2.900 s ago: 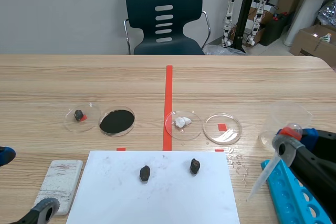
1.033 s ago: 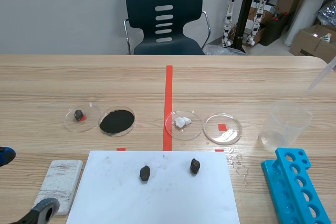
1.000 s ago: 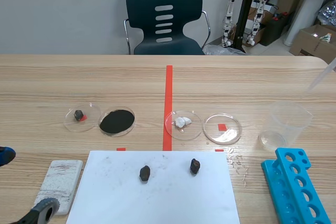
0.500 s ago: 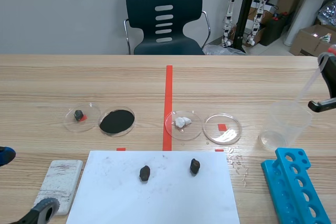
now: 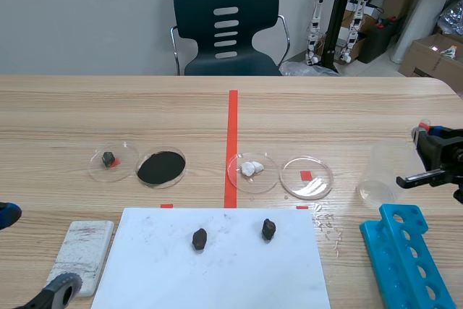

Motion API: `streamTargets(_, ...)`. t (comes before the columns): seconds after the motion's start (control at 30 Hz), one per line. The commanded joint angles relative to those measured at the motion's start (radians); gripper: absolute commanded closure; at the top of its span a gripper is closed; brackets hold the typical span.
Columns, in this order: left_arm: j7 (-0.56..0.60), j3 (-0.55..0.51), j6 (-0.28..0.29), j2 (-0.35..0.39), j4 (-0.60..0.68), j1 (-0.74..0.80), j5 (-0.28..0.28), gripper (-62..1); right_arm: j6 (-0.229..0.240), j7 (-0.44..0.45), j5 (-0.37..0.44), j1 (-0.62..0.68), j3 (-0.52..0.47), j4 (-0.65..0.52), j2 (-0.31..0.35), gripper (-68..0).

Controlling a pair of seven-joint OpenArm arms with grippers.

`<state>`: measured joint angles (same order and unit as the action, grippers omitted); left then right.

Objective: Put the dropper in the beaker

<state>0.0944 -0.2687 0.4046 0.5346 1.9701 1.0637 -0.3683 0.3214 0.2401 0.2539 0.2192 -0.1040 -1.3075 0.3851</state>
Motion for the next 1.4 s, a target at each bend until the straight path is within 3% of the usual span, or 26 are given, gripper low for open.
streamTargets(0.0,0.016,-0.001,0.002,-0.007,0.008,-0.003,-0.01,-62.3,0.0,-0.008,0.003,-0.015,0.002,-0.024,0.011,-1.1)
streamTargets(0.1,0.016,-0.001,0.002,-0.007,0.008,-0.003,-0.01,-62.3,0.0,-0.018,0.003,-0.014,0.003,-0.024,0.011,-3.8)
streamTargets(0.27,0.016,-0.001,0.002,-0.007,0.008,-0.003,-0.01,-62.3,0.0,-0.014,0.003,-0.004,0.003,-0.025,0.011,-23.2)
streamTargets(0.43,0.017,-0.001,0.002,-0.007,0.008,-0.003,-0.01,-62.3,0.0,0.028,0.003,0.038,0.003,-0.047,0.012,-34.6)
streamTargets(0.6,0.016,-0.001,0.002,-0.007,0.008,-0.003,-0.01,-62.3,-0.002,0.034,0.005,0.12,0.002,-0.159,0.031,-53.9)
streamTargets(0.7,0.016,-0.001,0.002,-0.007,0.008,-0.003,-0.01,-62.3,-0.03,0.036,0.005,0.181,0.001,-0.236,0.042,-62.9)
streamTargets(0.8,0.016,-0.001,0.002,-0.007,0.008,-0.003,-0.01,-62.3,-0.071,0.036,0.005,0.232,-0.007,-0.29,0.042,-65.7)
streamTargets(1.37,0.016,-0.001,0.002,-0.007,0.008,-0.003,-0.01,-62.3,-0.071,0.039,0.004,0.249,-0.007,-0.302,0.042,-65.7)
